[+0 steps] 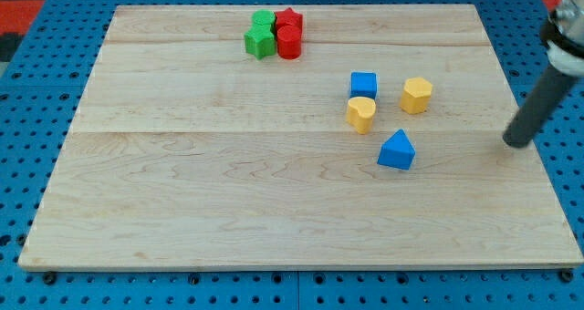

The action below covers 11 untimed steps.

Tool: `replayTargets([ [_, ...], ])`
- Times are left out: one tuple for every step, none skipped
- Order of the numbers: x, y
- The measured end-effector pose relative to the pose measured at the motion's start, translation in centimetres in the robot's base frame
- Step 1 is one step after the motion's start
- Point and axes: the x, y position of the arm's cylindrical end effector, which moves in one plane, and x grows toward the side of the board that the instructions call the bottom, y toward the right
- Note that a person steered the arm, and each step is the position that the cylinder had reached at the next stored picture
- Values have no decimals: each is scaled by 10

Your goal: Place the yellow blocks parallel to each other

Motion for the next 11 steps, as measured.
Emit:
replayTargets([
  [-68,-45],
  [-77,-110],
  [-50,-175],
  [-32,-225],
  [-6,-233],
  [-35,-234],
  [-37,-197],
  [-47,-162],
  [-47,-100],
  [-53,-72],
  [-44,-30],
])
